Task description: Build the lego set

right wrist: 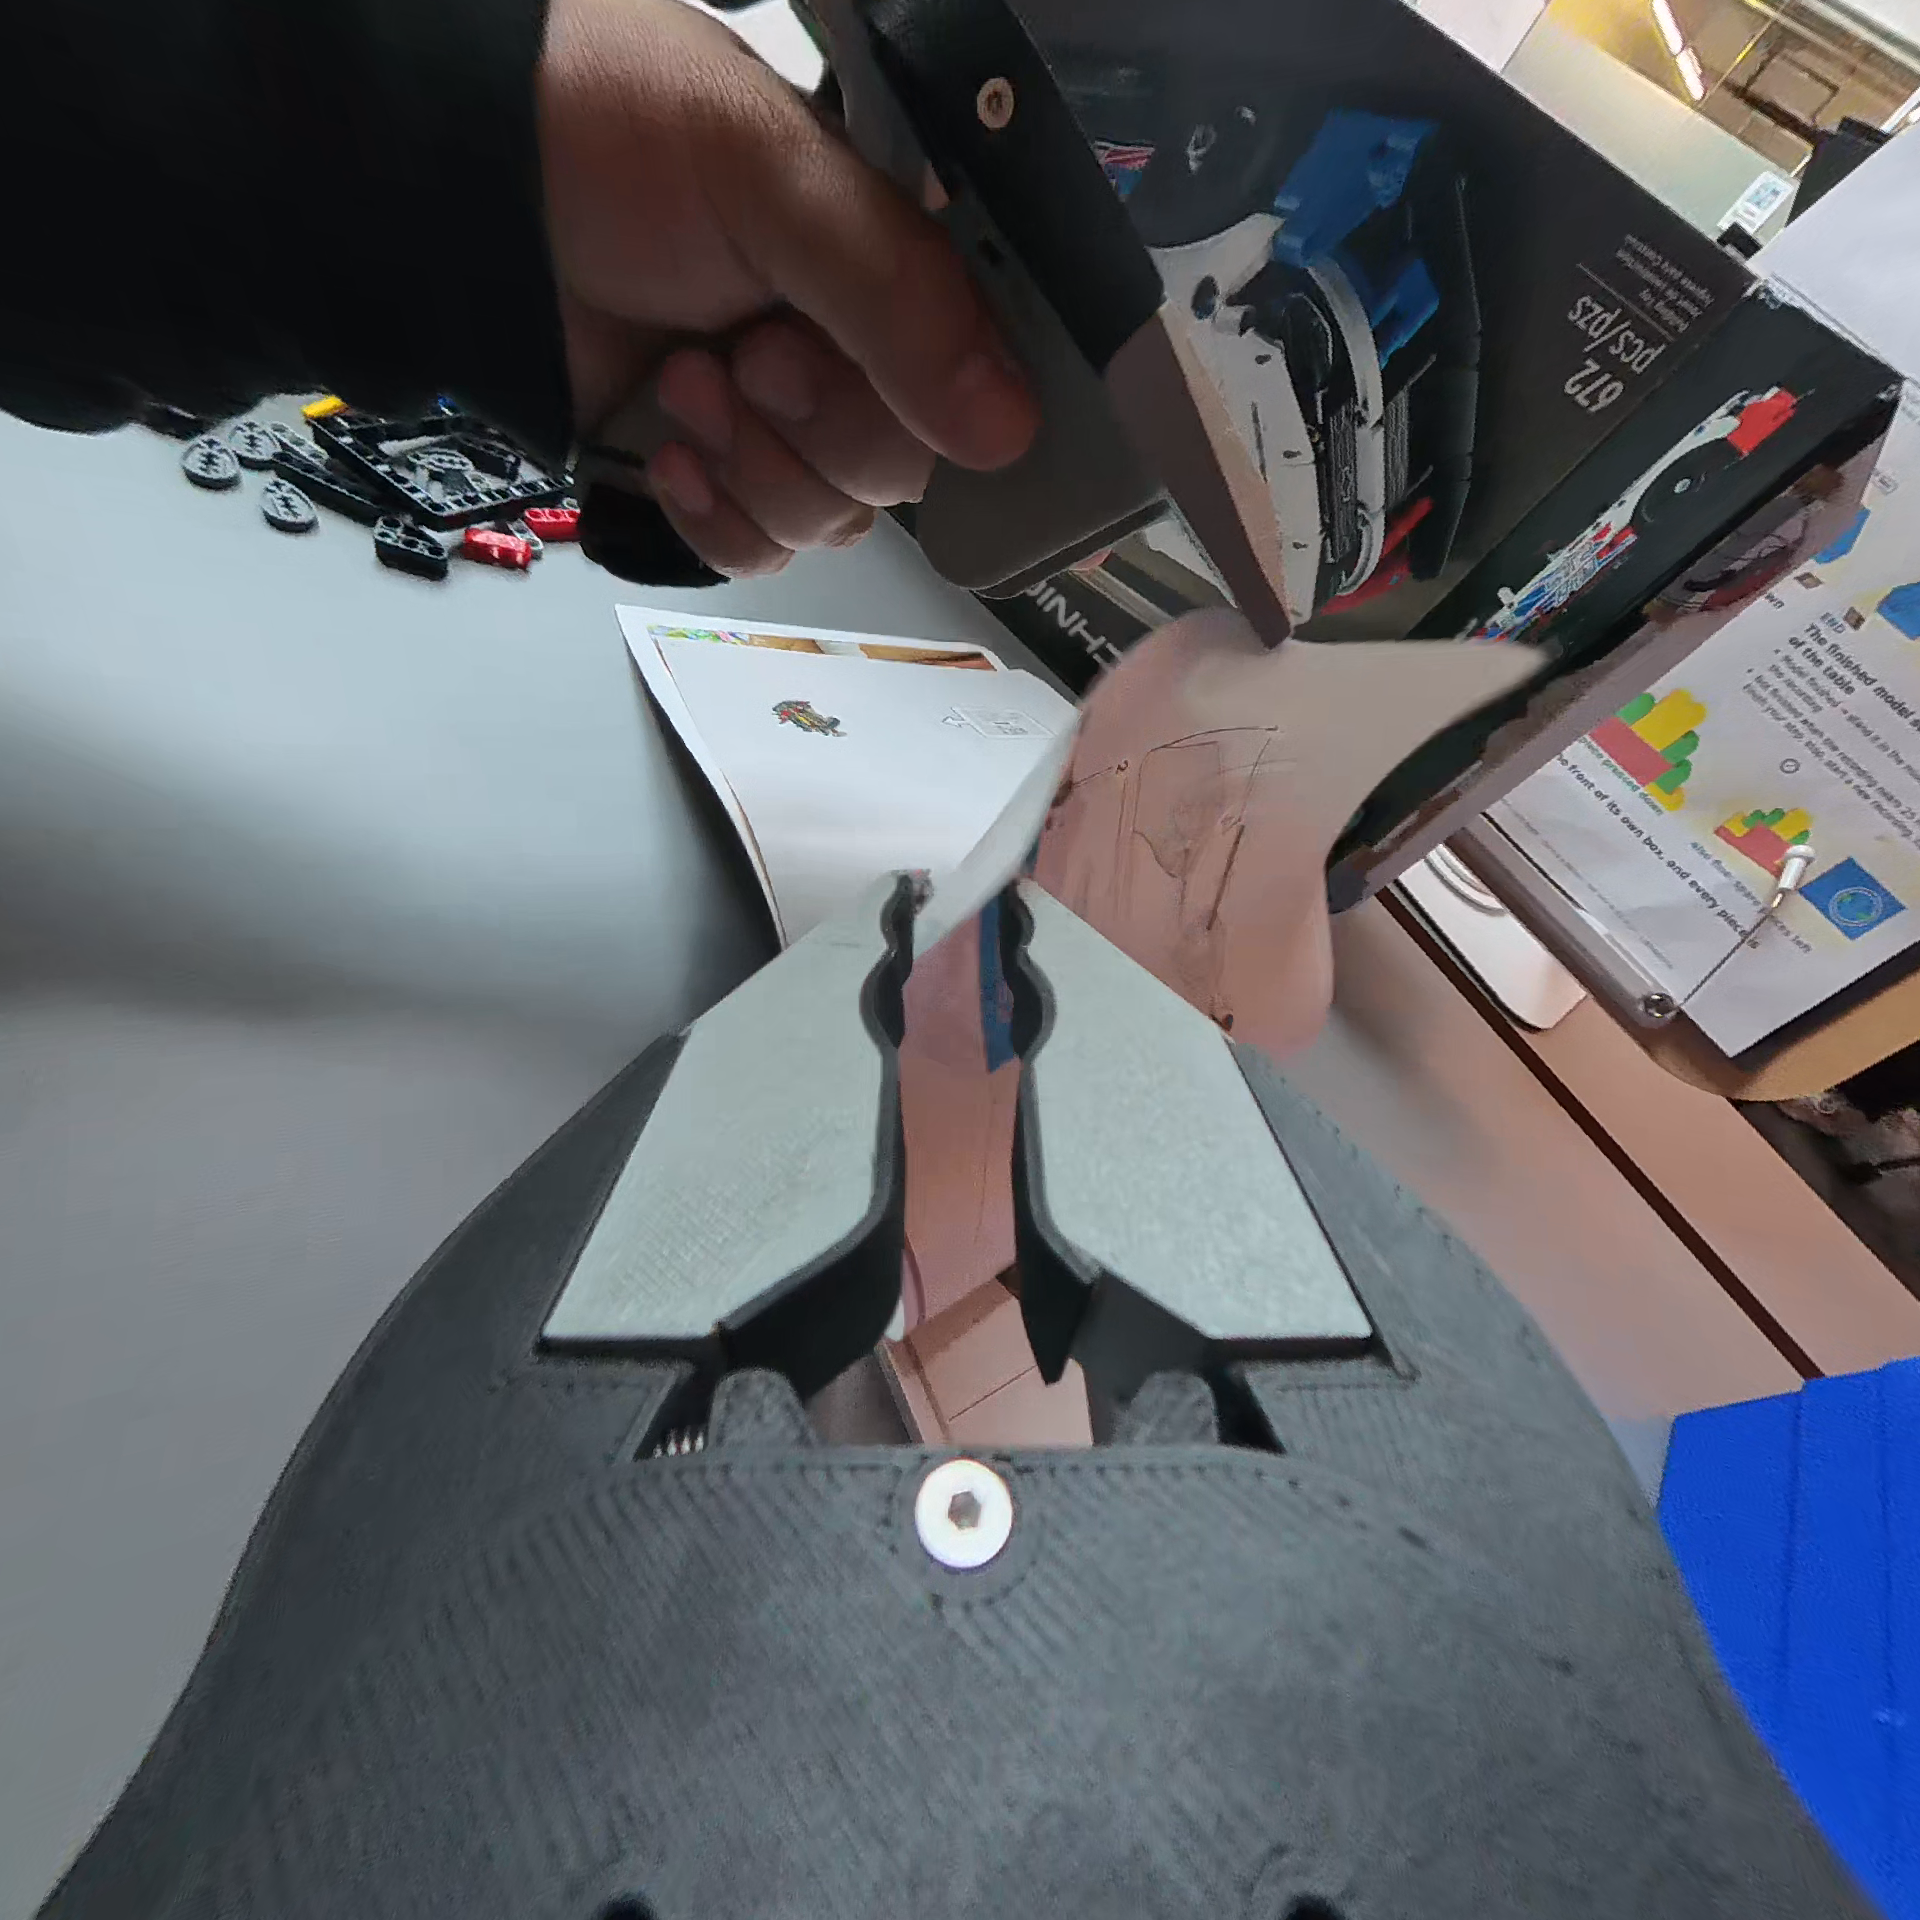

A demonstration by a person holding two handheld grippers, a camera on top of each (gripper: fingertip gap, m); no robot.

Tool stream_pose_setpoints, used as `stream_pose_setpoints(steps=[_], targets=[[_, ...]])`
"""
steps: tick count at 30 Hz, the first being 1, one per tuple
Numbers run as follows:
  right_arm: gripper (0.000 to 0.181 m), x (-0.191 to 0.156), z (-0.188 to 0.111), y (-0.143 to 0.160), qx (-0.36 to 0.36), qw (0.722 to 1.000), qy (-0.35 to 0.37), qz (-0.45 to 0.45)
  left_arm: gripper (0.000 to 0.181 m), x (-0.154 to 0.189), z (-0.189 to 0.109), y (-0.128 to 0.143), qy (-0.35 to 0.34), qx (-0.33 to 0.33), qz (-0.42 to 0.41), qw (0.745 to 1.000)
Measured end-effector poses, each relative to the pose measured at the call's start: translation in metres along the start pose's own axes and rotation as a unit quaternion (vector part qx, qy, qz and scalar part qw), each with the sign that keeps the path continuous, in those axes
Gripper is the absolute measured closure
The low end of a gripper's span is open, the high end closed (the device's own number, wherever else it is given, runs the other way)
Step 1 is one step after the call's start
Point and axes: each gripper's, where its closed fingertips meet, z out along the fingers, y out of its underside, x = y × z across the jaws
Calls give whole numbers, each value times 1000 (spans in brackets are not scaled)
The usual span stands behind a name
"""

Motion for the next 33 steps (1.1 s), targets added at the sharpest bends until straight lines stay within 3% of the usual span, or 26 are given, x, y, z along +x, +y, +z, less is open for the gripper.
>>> stream_pose_setpoints(steps=[8,14,17,22,28,30,33], targets=[[153,4,-10,-2,53,995,-50,69,181,-28,-16,6,-36,-24,19,999],[153,37,-9,36,50,986,-40,153,181,-58,-36,17,-58,-58,34,996],[152,49,-4,52,44,981,-35,183,181,-89,-53,24,-105,-82,39,990],[153,57,2,74,26,977,-32,211,181,-141,-84,39,-205,-140,79,965],[152,58,10,93,-12,978,-21,205,181,-198,-126,76,-327,-227,102,912],[151,57,12,99,-23,979,-20,204,181,-200,-135,76,-344,-207,99,910],[145,47,19,100,-34,975,-47,214,181,-174,-136,66,-319,-160,91,930]])
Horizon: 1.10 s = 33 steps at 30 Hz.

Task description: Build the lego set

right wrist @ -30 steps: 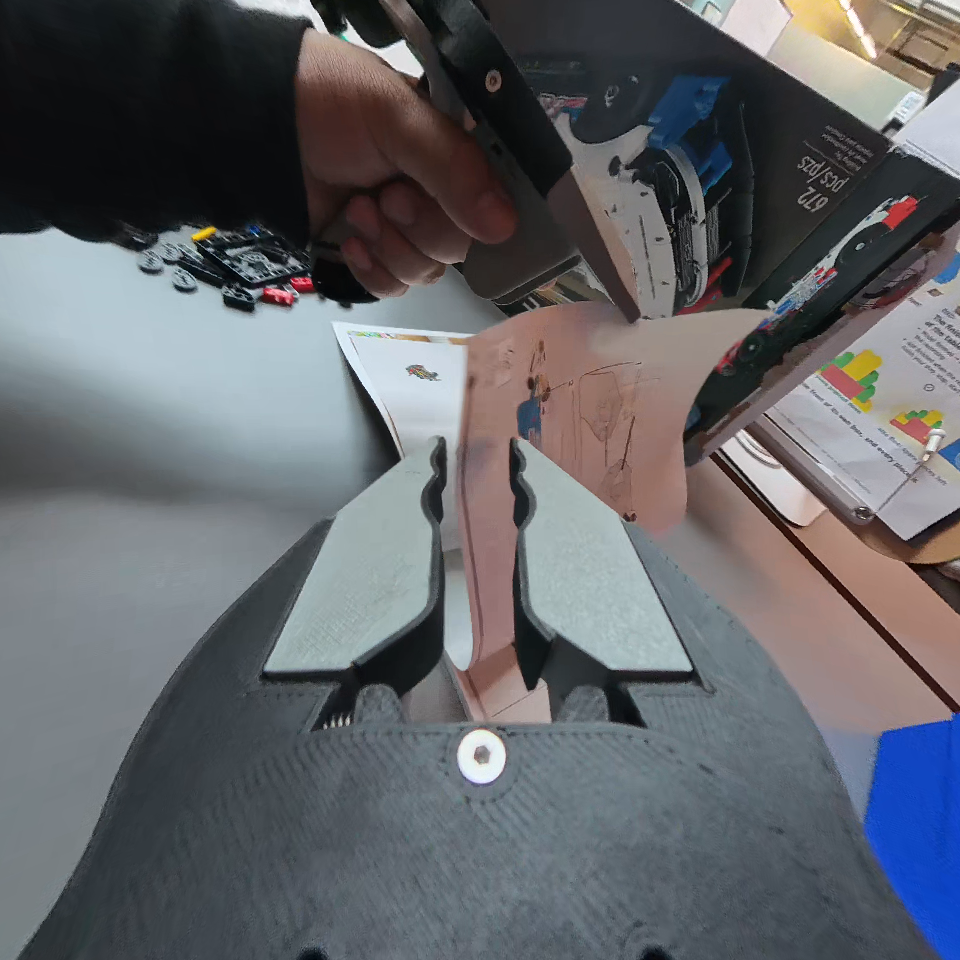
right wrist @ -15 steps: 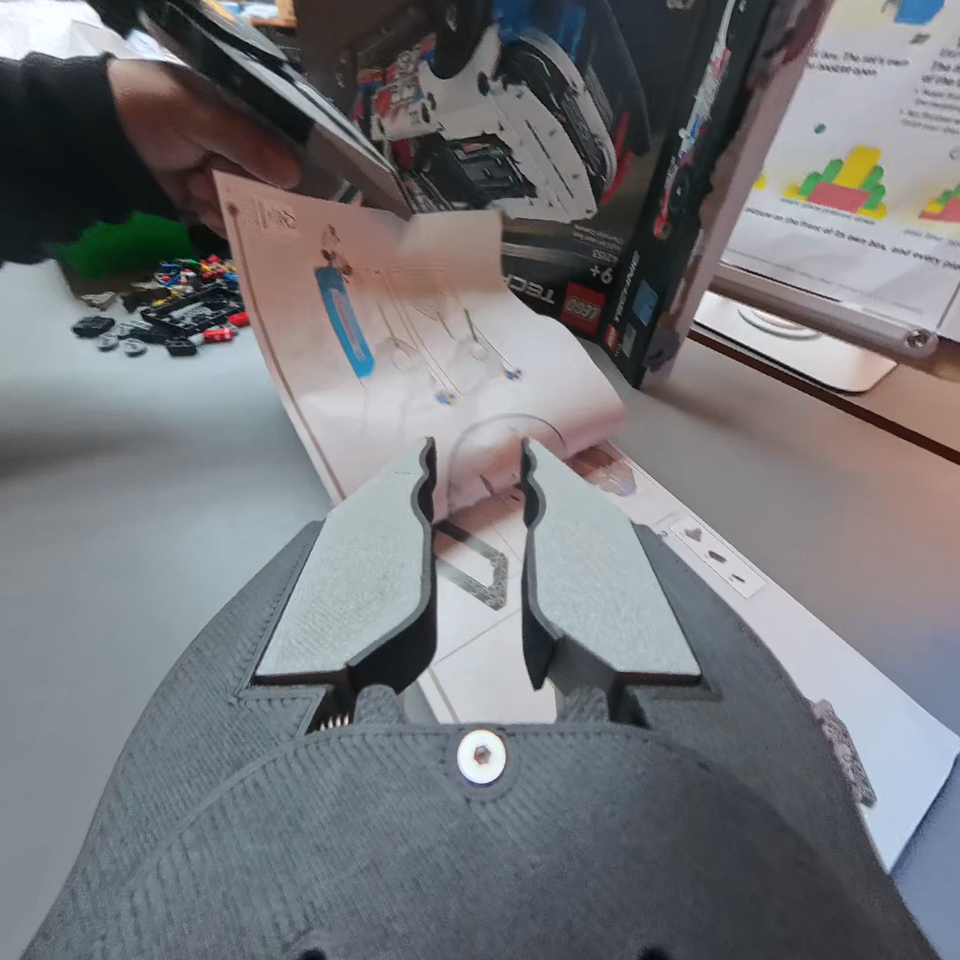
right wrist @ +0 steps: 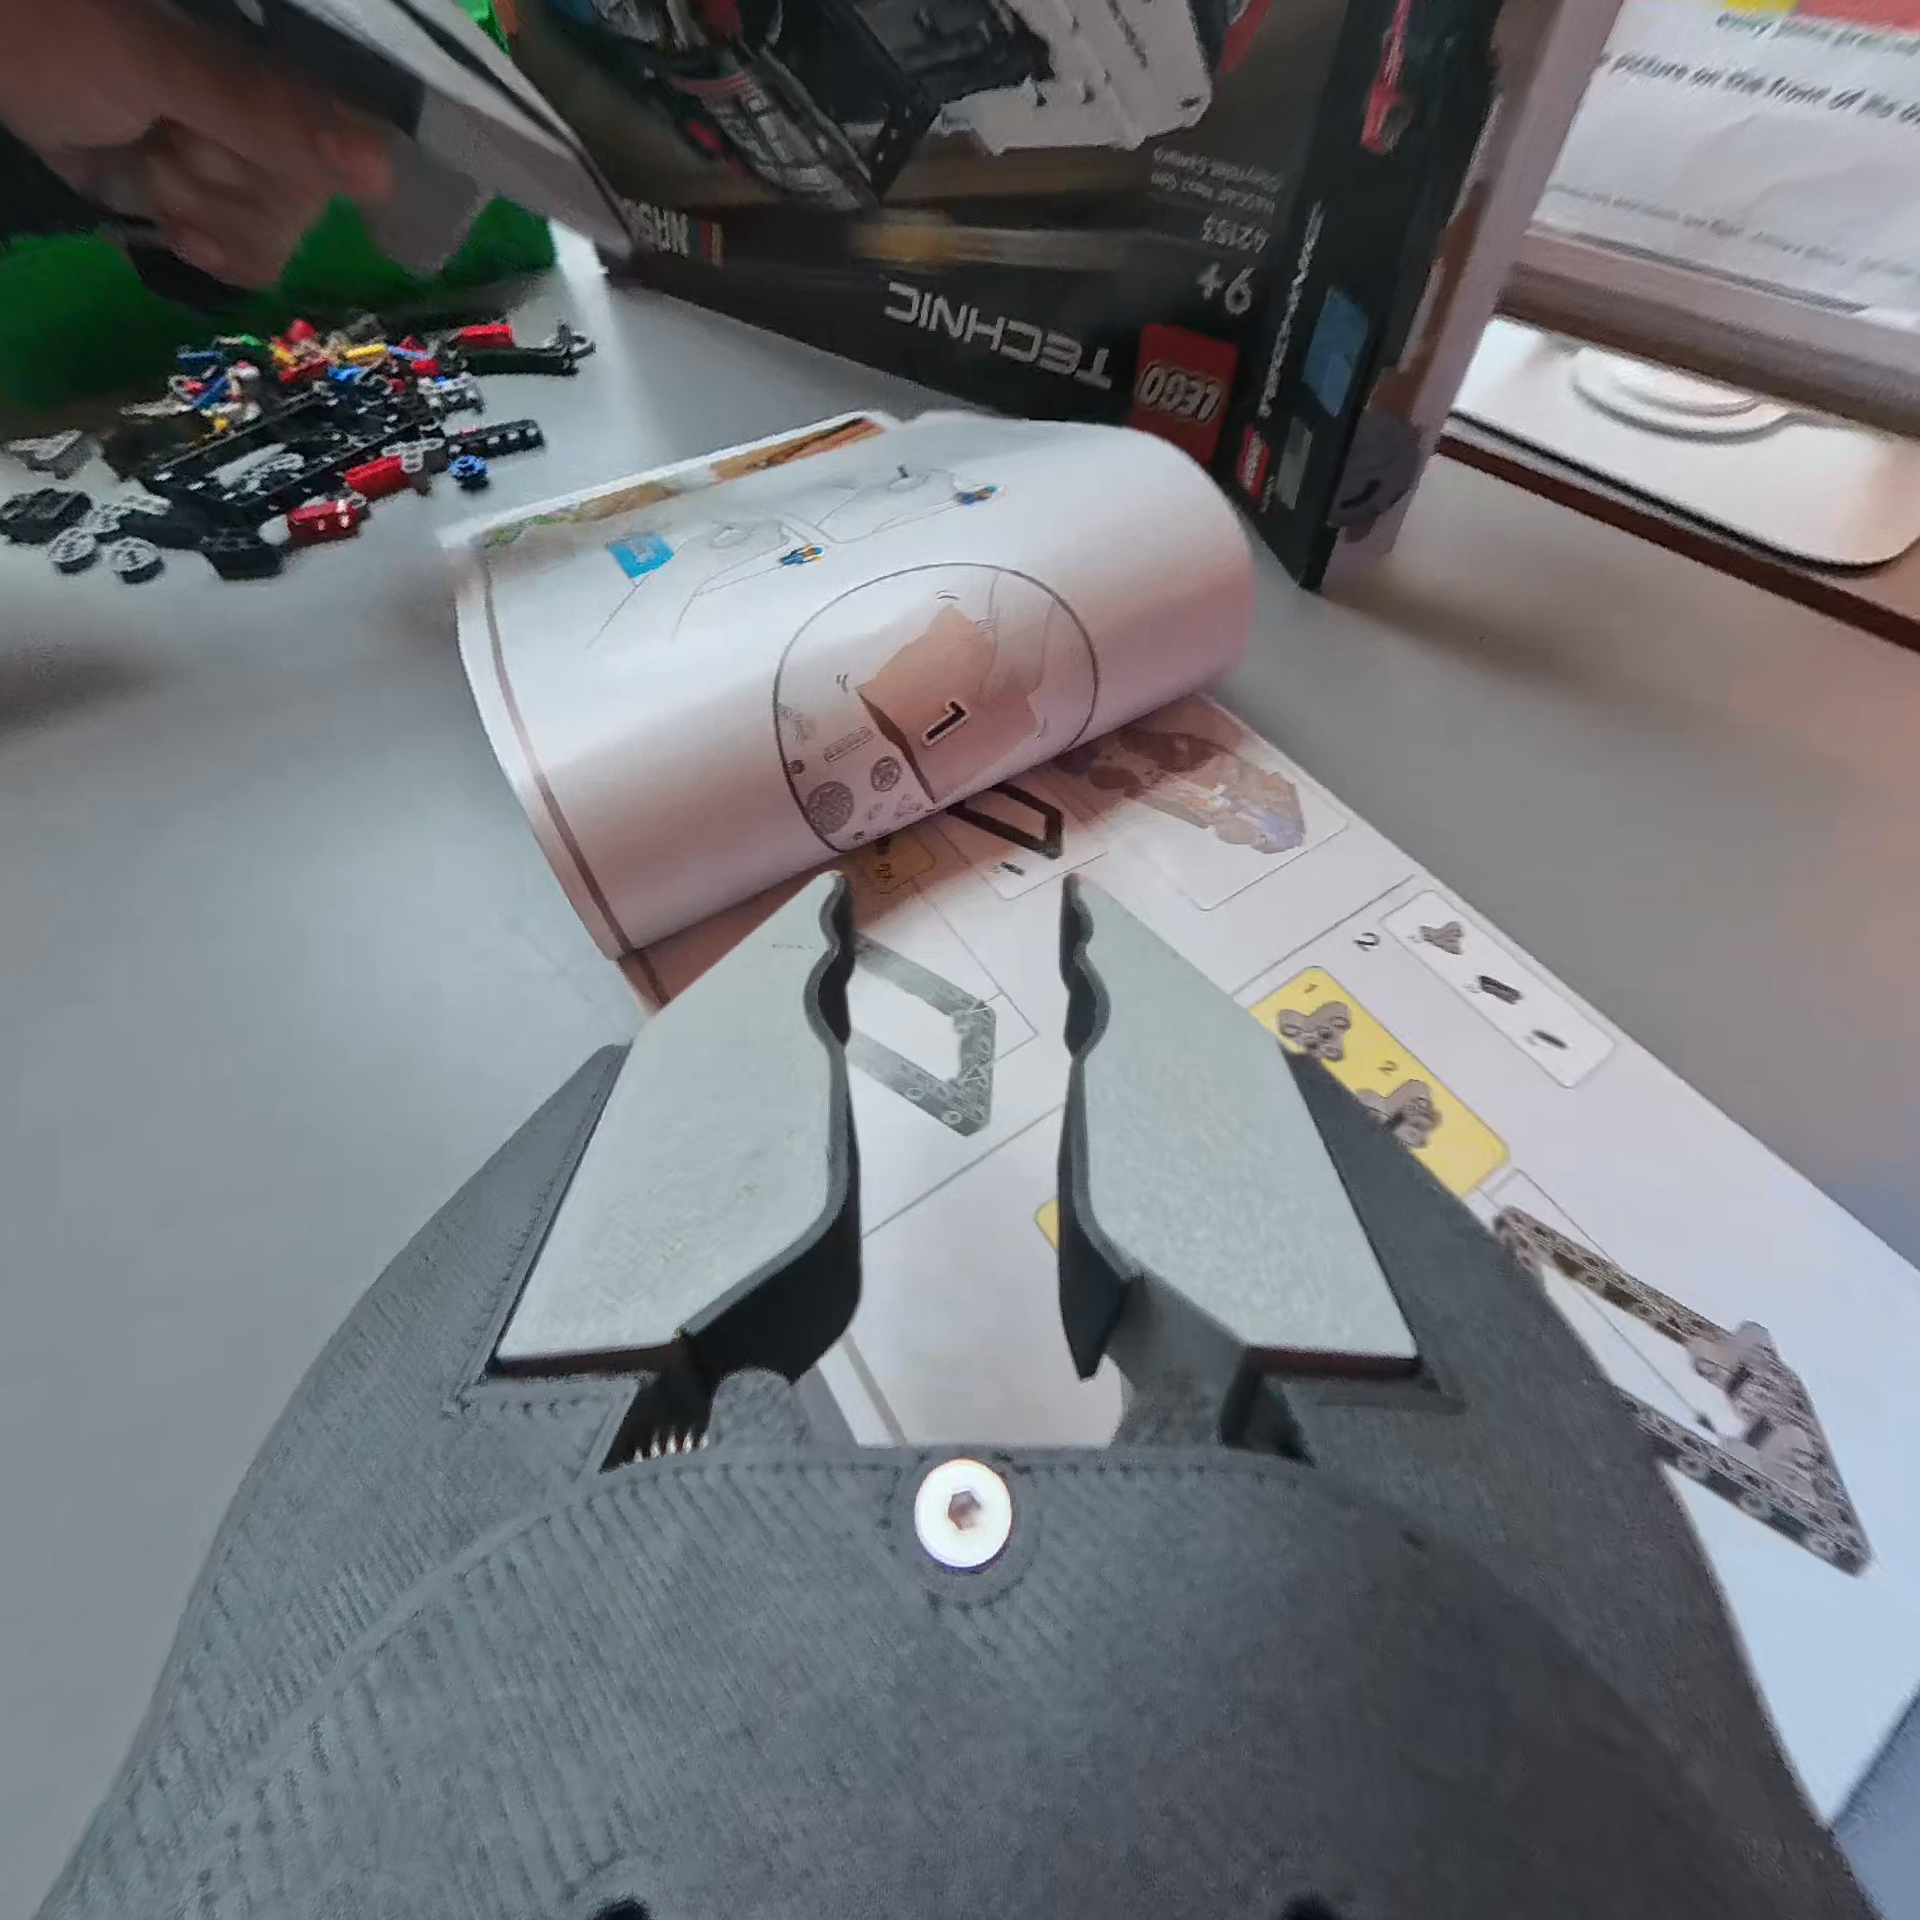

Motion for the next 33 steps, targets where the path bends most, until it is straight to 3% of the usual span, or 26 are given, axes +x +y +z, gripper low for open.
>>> stream_pose_setpoints(steps=[5,8,10,13,17,18,24,33], targets=[[148,-6,10,0,-17,1000,2,-14,178,61,-54,-31,63,113,13,992],[148,-3,13,-10,-8,1000,6,-13,178,131,-77,-39,187,205,20,961],[148,2,20,-16,-13,1000,8,-3,173,187,-76,-27,276,236,50,931],[147,3,38,-20,-38,999,-9,13,158,240,-54,9,298,221,148,917],[153,-7,63,-21,-78,996,-40,3,158,298,-65,40,363,220,247,871],[154,-11,70,-20,-88,995,-48,1,160,304,-66,46,371,215,262,864],[156,-26,101,-17,-113,992,-60,-24,158,295,-57,38,343,218,246,880],[152,-22,92,-31,-55,997,-44,-23,159,281,-44,33,282,222,267,894]])
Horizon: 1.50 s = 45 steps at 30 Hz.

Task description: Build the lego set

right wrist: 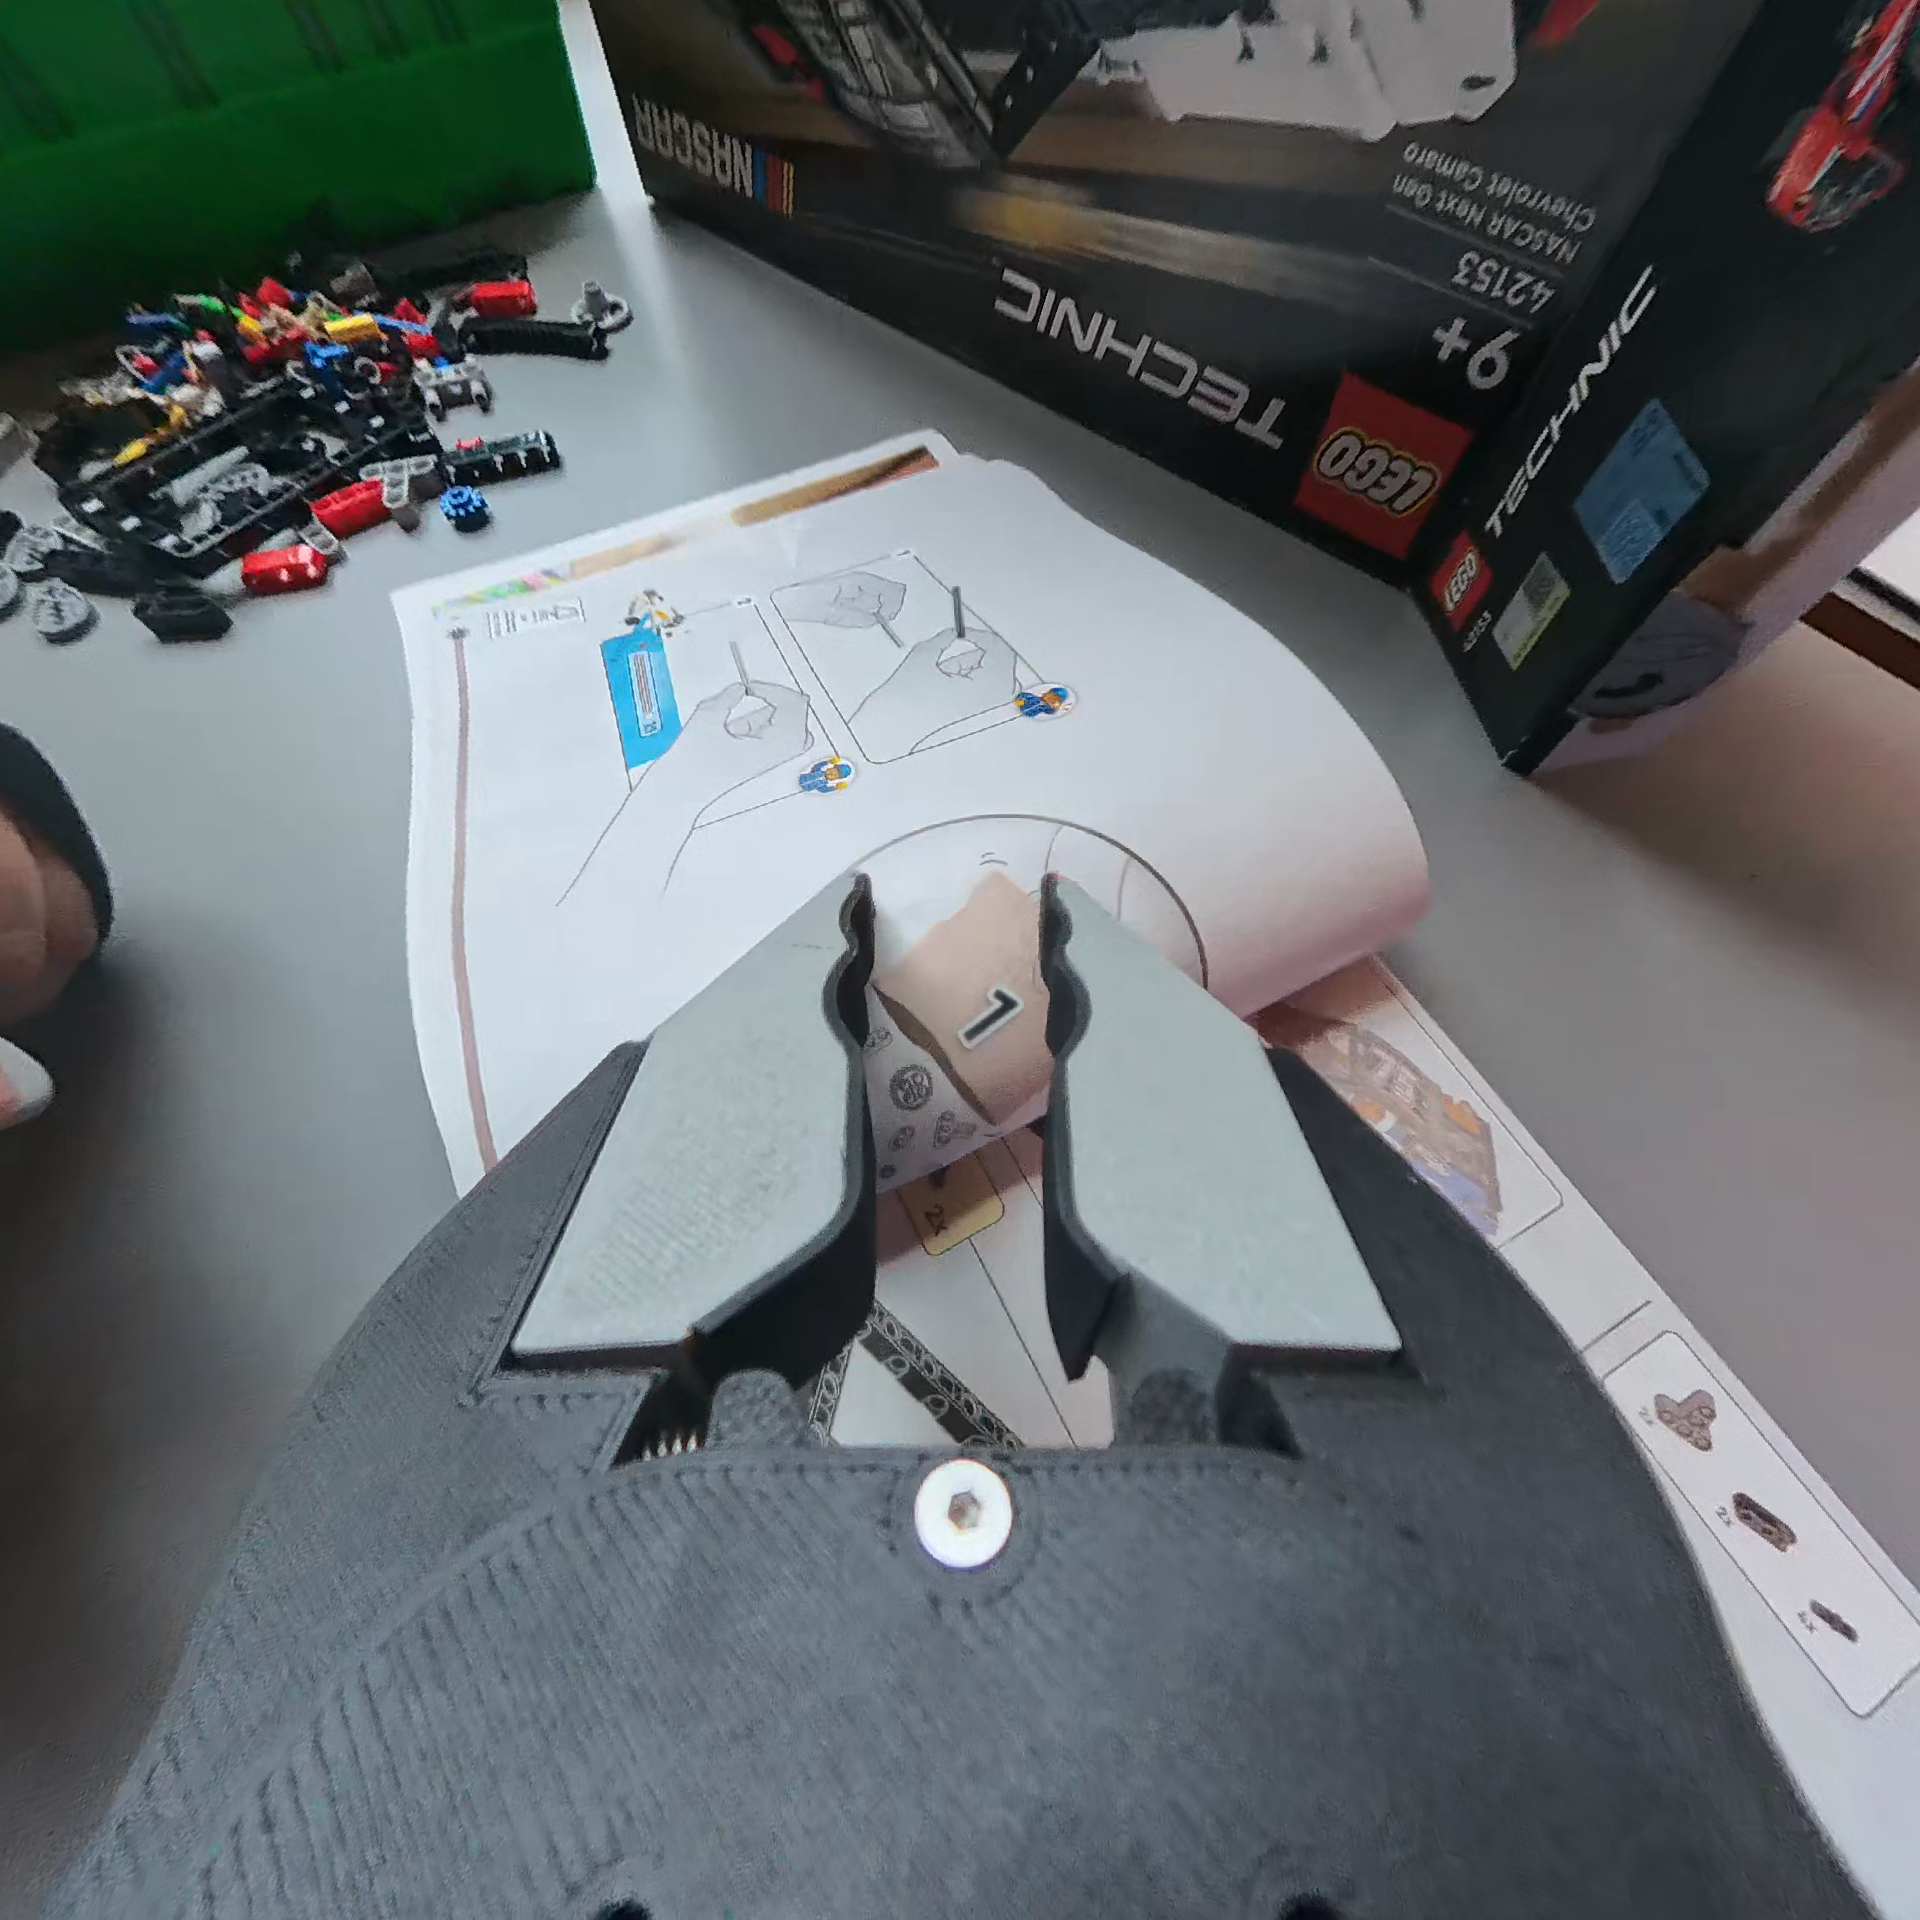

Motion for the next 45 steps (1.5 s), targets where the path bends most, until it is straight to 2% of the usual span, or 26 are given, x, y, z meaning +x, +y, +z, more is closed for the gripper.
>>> stream_pose_setpoints(steps=[8,18,35,40,45], targets=[[149,15,-32,-24,88,996,21,25,161,-14,2,-1,-34,5,-3,999],[145,27,-48,-29,132,989,10,67,162,-21,-2,-3,-60,15,8,998],[143,22,-40,-21,111,992,-7,56,165,-43,-7,6,-112,-7,-2,994],[145,30,-45,-19,100,994,24,26,165,-49,-8,11,-124,-18,-11,992],[145,33,-50,-20,104,994,22,33,165,-51,-9,12,-130,-19,-8,991]])
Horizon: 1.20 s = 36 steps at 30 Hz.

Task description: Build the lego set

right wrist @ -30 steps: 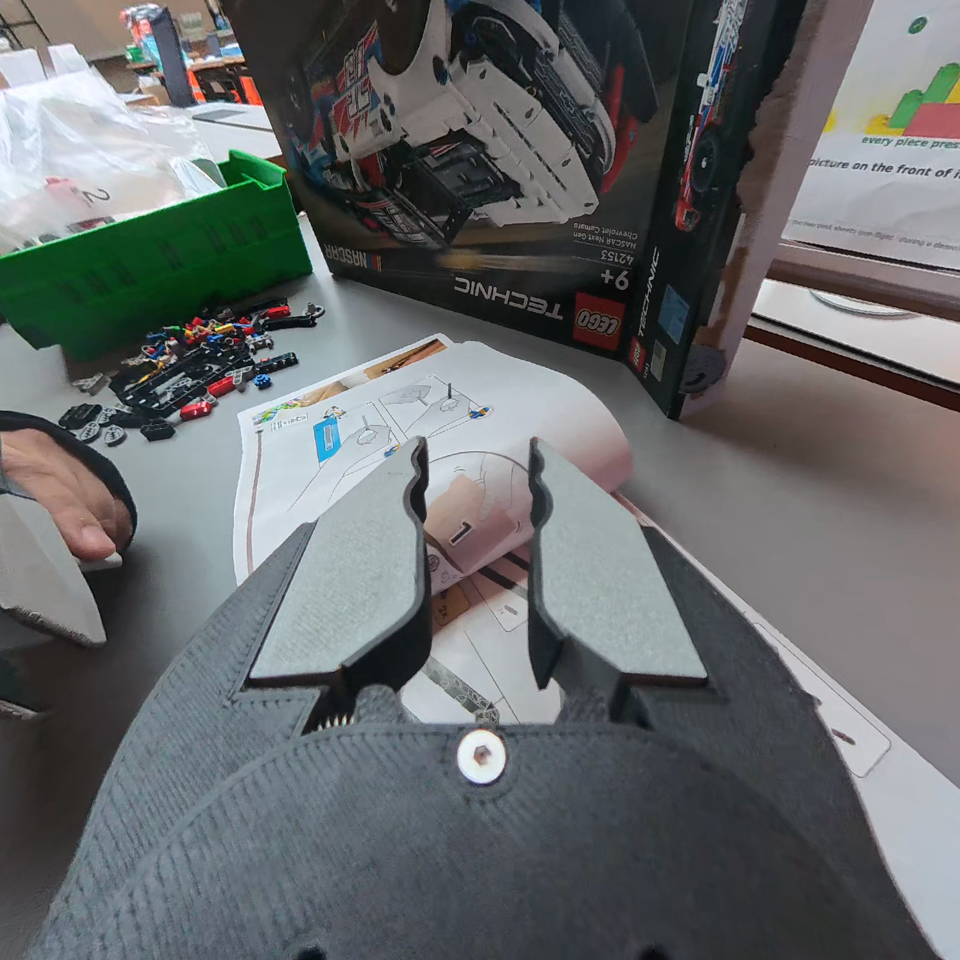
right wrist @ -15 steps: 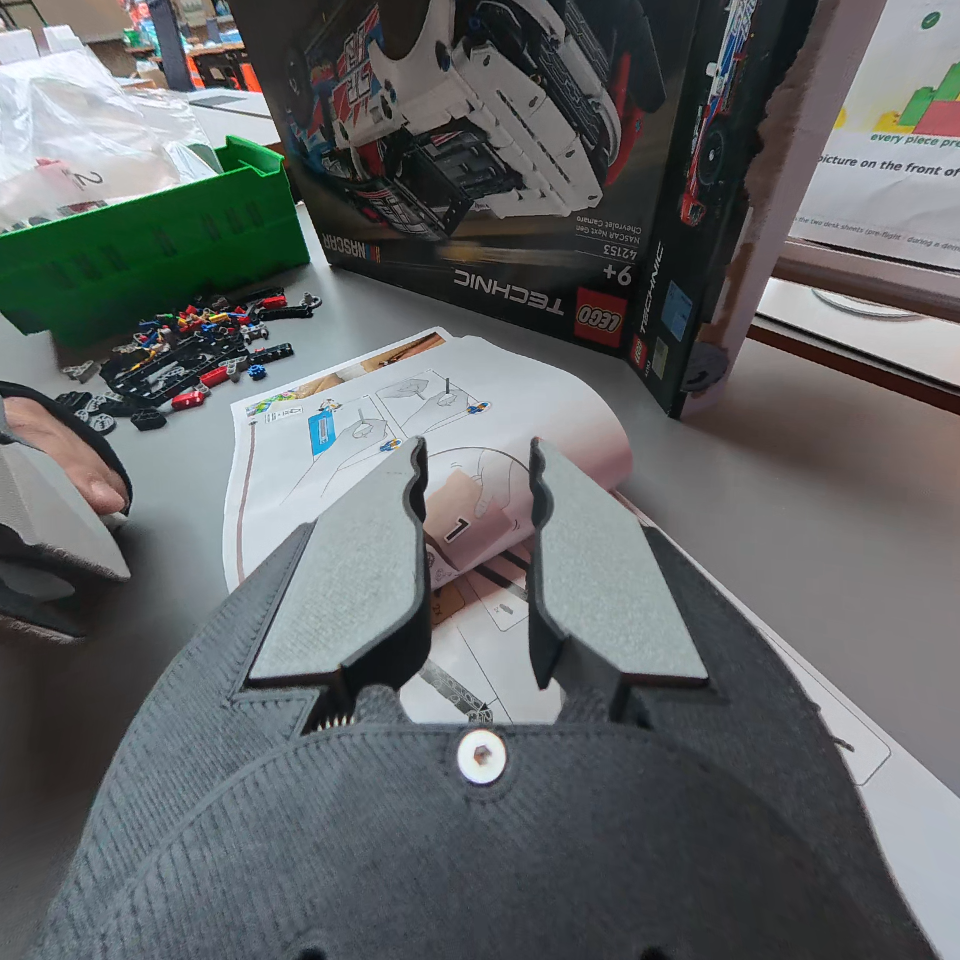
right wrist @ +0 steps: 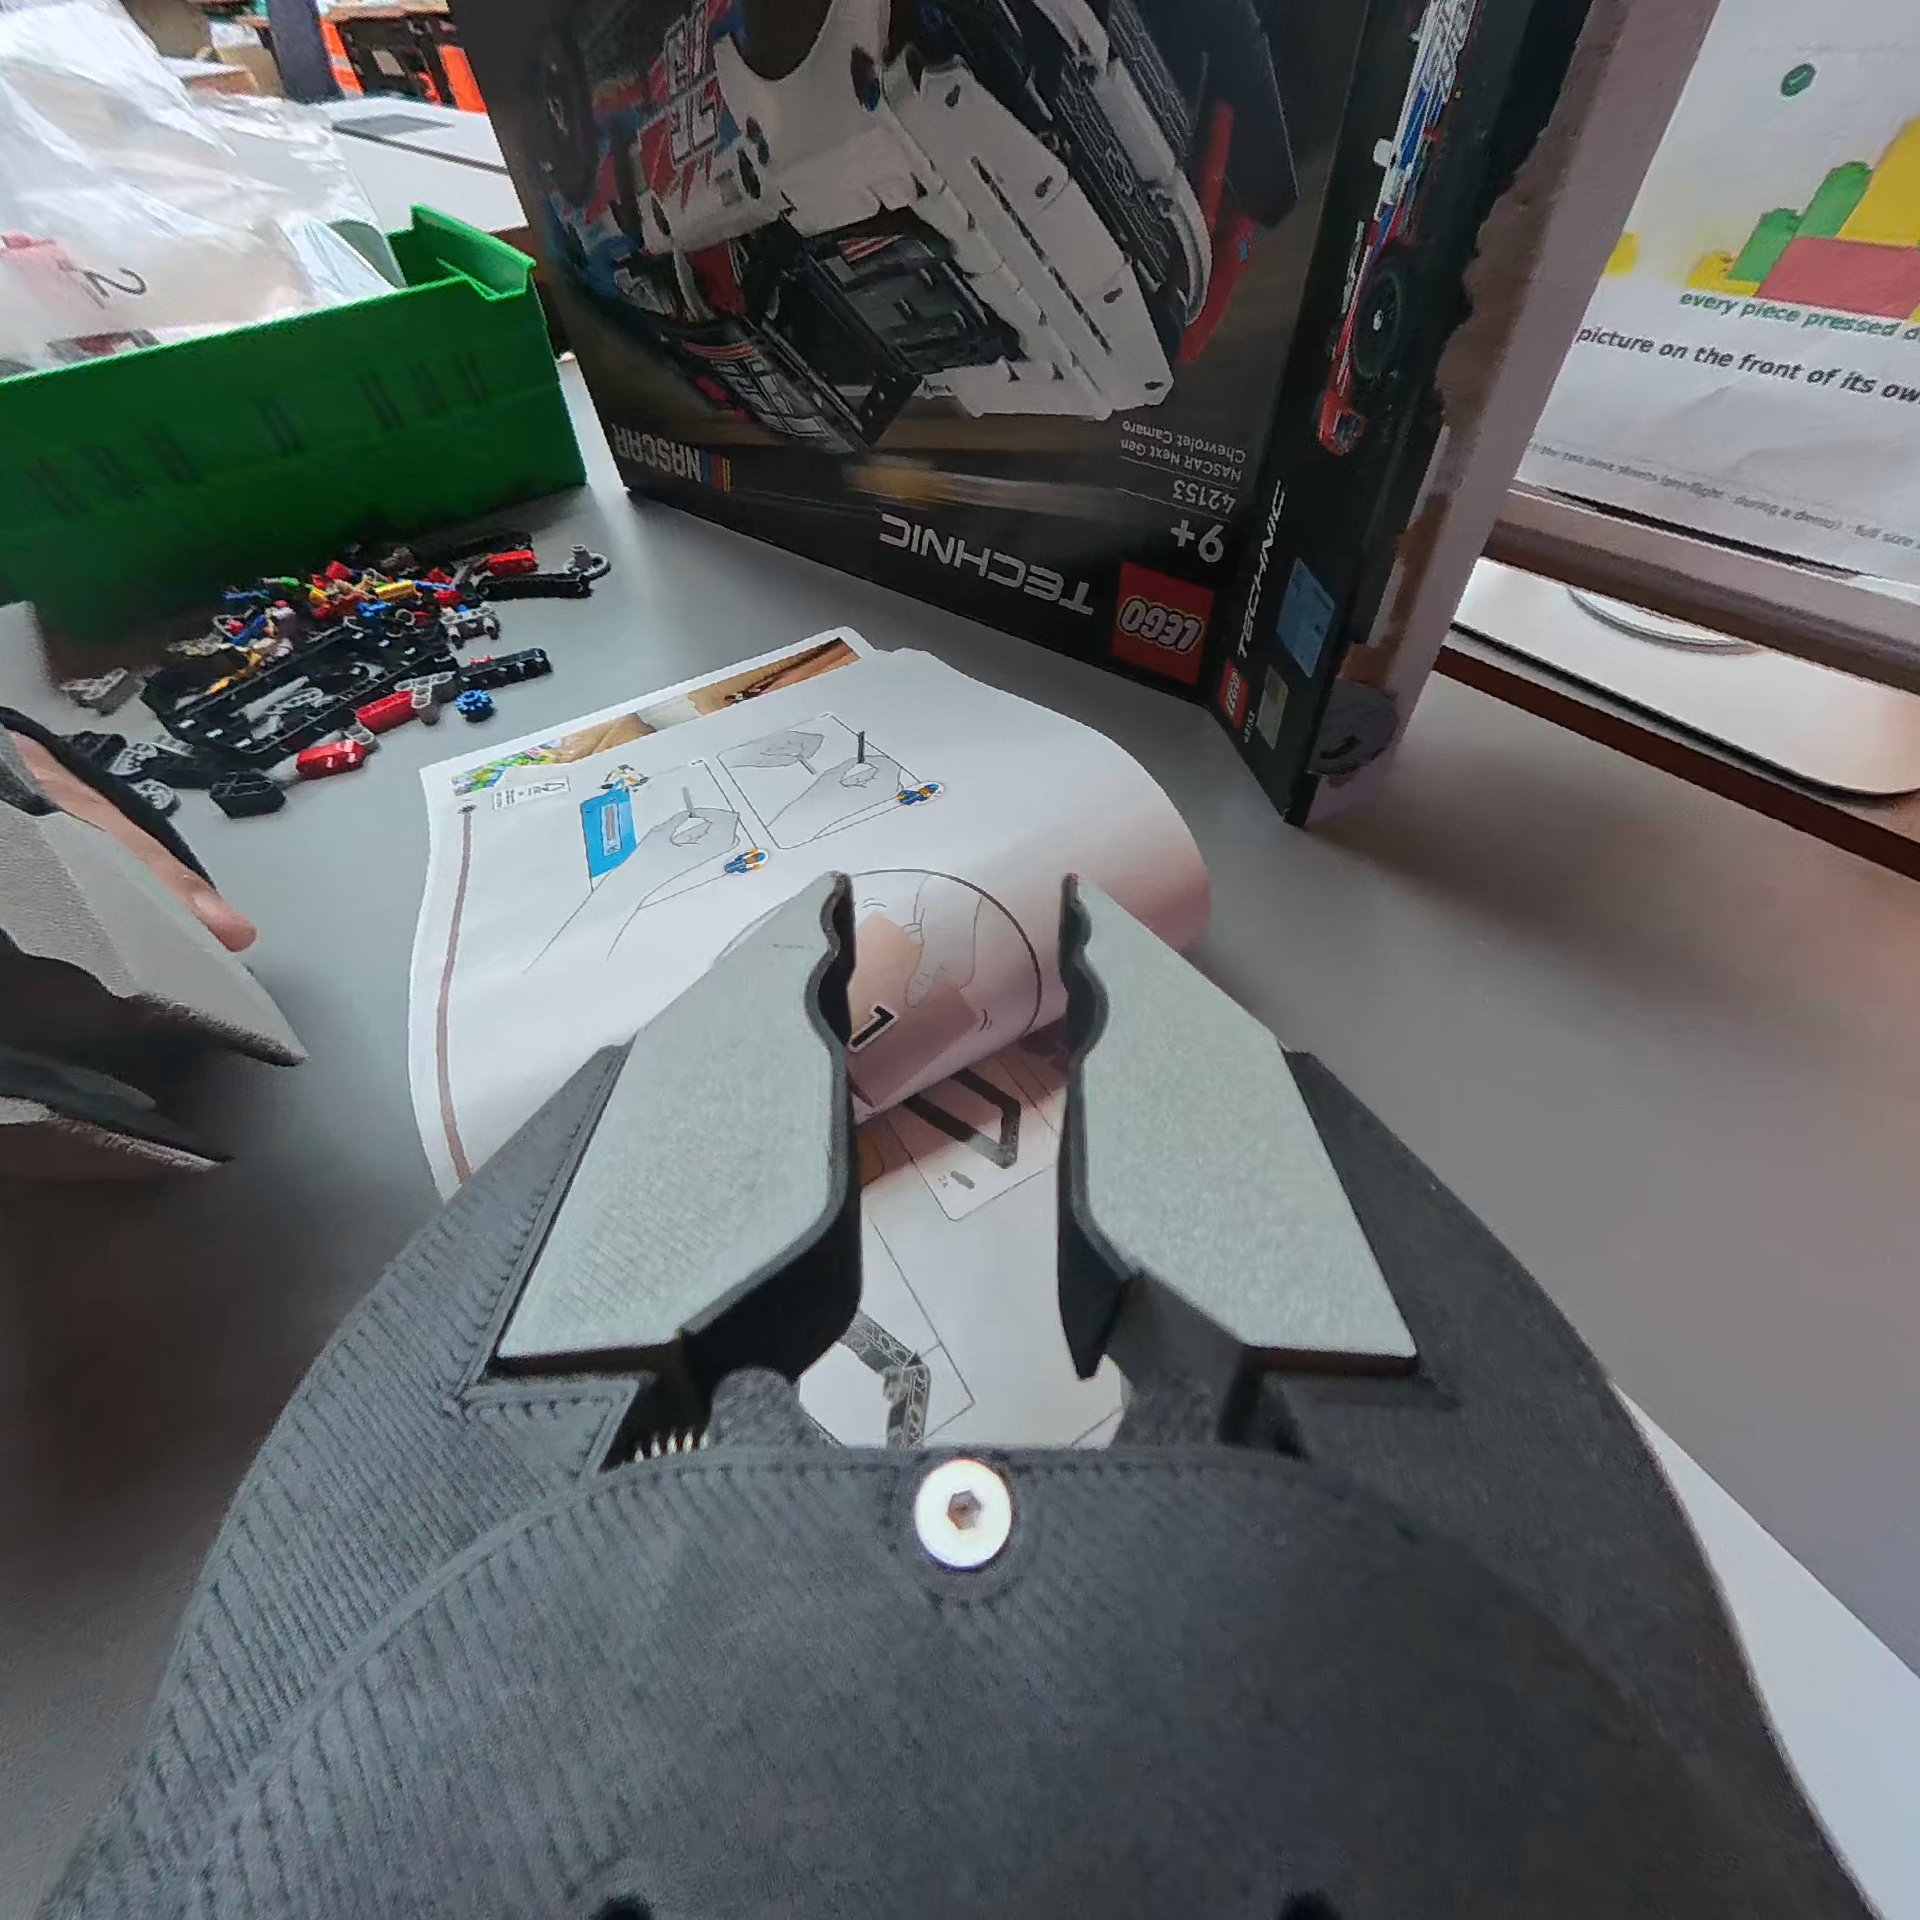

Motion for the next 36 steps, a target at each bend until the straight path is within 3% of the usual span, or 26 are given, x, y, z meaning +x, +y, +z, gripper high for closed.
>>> stream_pose_setpoints(steps=[16,36], targets=[[146,19,-21,-15,30,999,33,4,165,-2,0,1,0,-2,-3,1000],[145,18,-19,-12,21,999,30,5,164,-2,0,3,2,-6,3,1000]])
